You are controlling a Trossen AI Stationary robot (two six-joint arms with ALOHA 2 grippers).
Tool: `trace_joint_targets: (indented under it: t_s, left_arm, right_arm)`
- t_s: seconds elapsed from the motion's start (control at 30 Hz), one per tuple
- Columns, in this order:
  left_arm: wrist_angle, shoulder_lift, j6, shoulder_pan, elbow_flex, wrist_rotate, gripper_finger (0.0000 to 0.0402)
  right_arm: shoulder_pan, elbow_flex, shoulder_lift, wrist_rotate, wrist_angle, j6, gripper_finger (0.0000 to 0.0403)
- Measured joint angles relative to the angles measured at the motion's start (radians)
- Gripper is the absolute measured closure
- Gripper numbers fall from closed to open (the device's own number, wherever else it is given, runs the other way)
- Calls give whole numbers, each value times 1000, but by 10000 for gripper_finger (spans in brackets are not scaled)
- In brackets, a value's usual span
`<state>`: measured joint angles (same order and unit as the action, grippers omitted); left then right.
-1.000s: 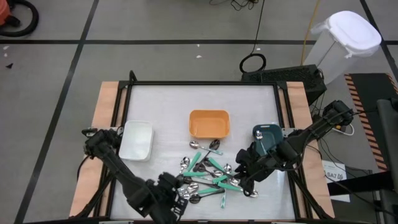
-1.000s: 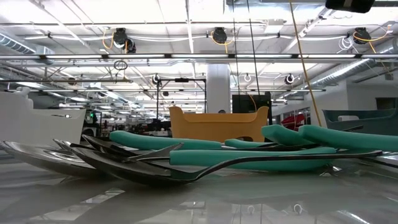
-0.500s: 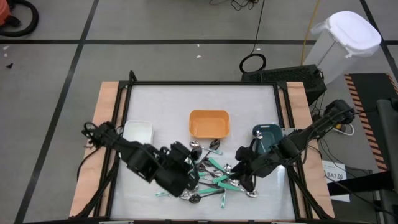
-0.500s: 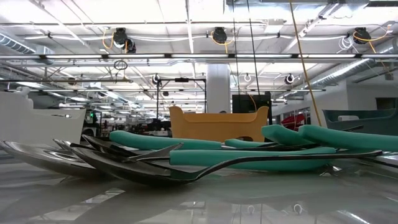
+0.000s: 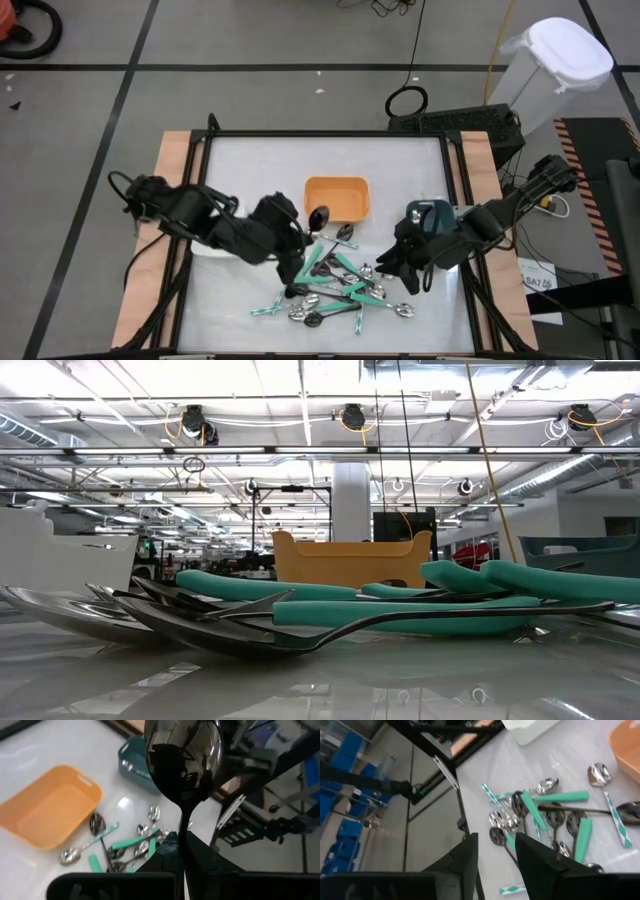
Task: Sort silverware by color (type)
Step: Put the black spoon into the white bin
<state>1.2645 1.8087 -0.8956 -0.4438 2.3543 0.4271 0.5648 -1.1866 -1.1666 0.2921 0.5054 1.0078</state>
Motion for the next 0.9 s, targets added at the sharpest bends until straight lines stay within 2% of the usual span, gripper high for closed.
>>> trace_joint_targets:
  t_s: [0.27,0.37,0.57,0.9]
  left_arm:
    - [21,-56,101,17,0,-25,396]
    - [93,-80,103,16,0,-28,396]
    - [288,-118,50,17,0,19,396]
    - [304,-254,124,41,-38,87,396]
  right_arm:
    - [0,0,8,27,-23,0,277]
    - [0,0,8,27,-22,0,277]
    - [0,0,8,70,-17,7,277]
    - [0,0,8,109,-15,42,277]
